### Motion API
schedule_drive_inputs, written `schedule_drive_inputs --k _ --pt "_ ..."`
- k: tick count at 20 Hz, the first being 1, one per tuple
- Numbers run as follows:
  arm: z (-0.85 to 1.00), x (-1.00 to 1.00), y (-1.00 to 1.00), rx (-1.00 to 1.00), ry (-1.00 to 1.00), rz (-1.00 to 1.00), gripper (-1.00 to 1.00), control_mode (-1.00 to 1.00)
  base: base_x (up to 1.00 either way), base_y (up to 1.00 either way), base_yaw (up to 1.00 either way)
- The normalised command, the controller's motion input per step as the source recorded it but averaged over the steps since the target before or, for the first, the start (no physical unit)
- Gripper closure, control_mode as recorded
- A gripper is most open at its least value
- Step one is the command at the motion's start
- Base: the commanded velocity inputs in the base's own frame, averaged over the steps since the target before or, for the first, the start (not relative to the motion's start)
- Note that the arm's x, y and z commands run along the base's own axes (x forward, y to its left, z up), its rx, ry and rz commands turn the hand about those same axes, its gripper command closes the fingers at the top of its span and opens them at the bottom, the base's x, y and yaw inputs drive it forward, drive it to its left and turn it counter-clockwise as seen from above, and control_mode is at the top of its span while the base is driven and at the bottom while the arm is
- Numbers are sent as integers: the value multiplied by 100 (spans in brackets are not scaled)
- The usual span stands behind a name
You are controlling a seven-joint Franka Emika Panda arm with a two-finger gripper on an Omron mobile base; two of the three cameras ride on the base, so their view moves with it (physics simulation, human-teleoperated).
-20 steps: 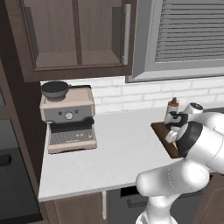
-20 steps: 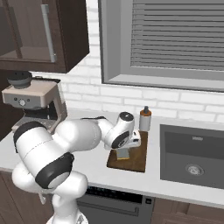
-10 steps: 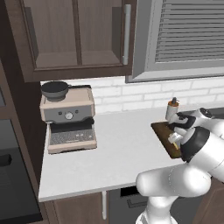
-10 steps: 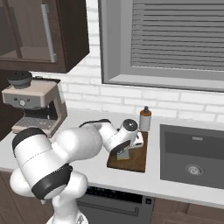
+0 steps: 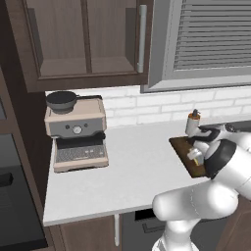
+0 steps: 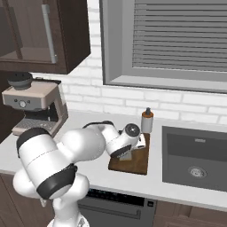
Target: Pick up the sponge from the counter and clean the cutting board by briefly scrubbing or pressing down on the cutting board. Once finished, release the sponge.
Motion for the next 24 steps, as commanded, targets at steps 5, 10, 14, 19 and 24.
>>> schedule_drive_inputs --k 5,10,14,19,24 --pt "-26 21 13 7 -30 0 100 -100 0 0 0" --pt "-24 52 3 4 -19 0 100 -100 0 0 0" --pt "-22 58 9 2 -13 -3 100 -100 0 0 0" --pt "-33 58 18 0 -7 -4 100 -100 0 0 0" --pt "-37 62 30 0 -8 -6 100 -100 0 0 0"
